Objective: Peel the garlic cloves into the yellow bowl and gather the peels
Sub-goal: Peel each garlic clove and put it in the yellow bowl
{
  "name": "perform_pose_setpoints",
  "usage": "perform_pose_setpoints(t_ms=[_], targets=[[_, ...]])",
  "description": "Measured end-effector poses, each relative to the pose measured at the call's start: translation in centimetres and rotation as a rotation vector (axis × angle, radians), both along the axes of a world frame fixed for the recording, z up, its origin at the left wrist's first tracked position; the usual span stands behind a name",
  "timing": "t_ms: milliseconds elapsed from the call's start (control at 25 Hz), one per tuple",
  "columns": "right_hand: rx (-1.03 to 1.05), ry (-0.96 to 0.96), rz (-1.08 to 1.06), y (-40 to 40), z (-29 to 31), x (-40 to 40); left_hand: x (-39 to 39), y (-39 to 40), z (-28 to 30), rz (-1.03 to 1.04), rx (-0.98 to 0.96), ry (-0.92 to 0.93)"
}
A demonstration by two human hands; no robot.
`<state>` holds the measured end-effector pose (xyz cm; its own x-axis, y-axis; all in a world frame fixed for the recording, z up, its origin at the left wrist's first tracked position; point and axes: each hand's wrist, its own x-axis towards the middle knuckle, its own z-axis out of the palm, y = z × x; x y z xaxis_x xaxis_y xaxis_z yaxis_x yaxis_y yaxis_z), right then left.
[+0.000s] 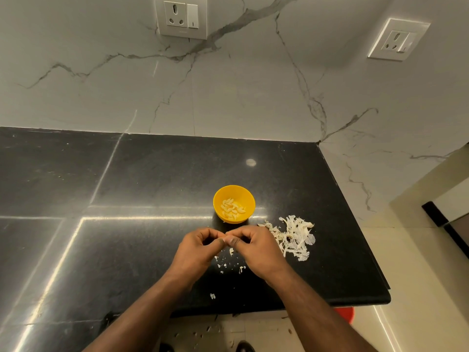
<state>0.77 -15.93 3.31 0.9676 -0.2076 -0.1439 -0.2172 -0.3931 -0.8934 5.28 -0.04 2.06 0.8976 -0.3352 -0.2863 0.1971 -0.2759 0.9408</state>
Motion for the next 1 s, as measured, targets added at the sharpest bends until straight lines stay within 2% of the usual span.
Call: perform_pose_setpoints(t_ms=[120, 280, 400, 560, 680, 760, 840, 920, 1000], targets=[[-0.017, -0.005, -0.129, -0.7, -0.7, 0.7, 0.9, 0.9, -0.7, 0.013, 0.075, -0.082], [-0.069, 0.011, -0.213, -2.0, -0.3, 2.0, 2.1, 3.0, -1.4, -0.037, 0.323, -0.178], [-0.222, -0.038, -0.209, -2.4, 0.9, 3.6, 2.6, 4.0, -1.3, 0.012, 0.339, -0.16], [-0.32, -0.057, -0.191, -2.7, 2.1, 5.8, 2.9, 5.2, -1.7, 0.017, 0.46, -0.199], [-0.344, -0.079, -0.201, -1.8, 2.1, 5.7, 2.8, 5.7, -2.1, -0.01, 0.476, -0.157], [-0.298, -0.029, -0.071, 0.0, 1.5, 4.9, 2.8, 5.8, -2.2, -0.018, 0.476, -0.149], [-0.322, 0.091, 0.179, 2.5, 0.2, 4.0, 2.7, 5.8, -2.1, -0.057, 0.51, -0.181], [-0.448, 0.162, 0.313, 4.4, -1.4, 3.7, 2.6, 5.9, -2.2, -0.078, 0.521, -0.188], [-0.652, 0.152, 0.323, 5.6, -2.3, 3.9, 2.5, 6.0, -2.2, -0.065, 0.514, -0.173]])
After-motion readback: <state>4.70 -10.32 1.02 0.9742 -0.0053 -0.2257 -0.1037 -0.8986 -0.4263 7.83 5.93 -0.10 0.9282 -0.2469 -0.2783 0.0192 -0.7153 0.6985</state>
